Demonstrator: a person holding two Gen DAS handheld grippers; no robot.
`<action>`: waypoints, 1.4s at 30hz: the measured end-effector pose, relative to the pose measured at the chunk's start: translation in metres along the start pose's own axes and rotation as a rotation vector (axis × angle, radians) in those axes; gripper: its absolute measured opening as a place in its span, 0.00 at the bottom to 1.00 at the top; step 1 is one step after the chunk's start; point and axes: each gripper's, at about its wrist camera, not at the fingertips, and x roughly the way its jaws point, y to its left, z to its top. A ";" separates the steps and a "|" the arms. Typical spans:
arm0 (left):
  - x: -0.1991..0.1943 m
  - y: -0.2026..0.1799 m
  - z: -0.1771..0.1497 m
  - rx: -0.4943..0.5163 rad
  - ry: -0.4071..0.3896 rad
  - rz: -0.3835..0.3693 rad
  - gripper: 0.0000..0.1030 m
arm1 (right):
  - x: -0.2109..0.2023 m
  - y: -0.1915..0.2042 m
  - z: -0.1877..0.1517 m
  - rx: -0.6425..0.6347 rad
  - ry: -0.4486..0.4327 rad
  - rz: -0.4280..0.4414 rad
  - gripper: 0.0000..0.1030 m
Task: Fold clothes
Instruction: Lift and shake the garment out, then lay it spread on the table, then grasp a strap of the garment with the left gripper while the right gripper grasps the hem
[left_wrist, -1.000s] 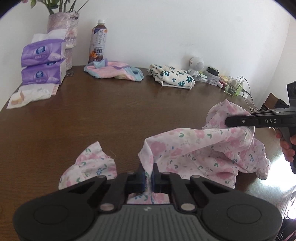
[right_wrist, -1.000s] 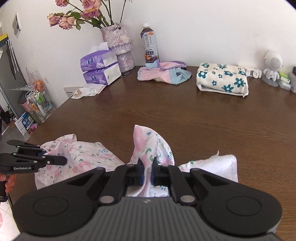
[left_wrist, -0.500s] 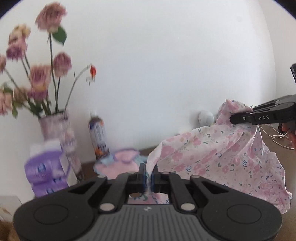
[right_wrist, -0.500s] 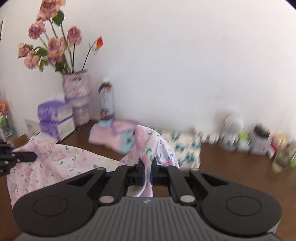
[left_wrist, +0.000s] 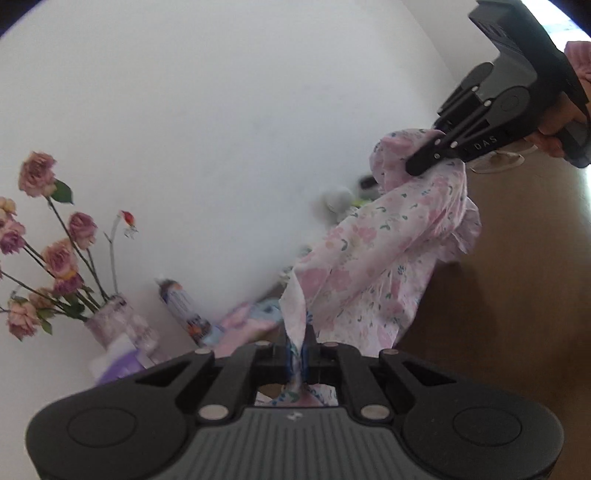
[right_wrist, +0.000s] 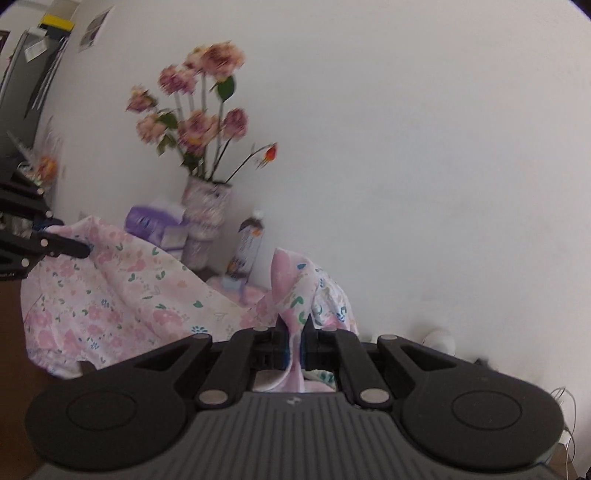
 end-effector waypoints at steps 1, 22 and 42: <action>-0.005 -0.013 -0.010 -0.005 0.017 -0.034 0.04 | -0.007 0.006 -0.014 -0.002 0.026 0.018 0.04; -0.034 -0.097 -0.069 -0.147 0.171 -0.188 0.09 | -0.075 0.040 -0.157 0.246 0.253 0.141 0.06; -0.088 -0.046 -0.069 -0.719 0.142 0.009 0.94 | -0.146 0.039 -0.159 0.466 0.193 0.072 0.99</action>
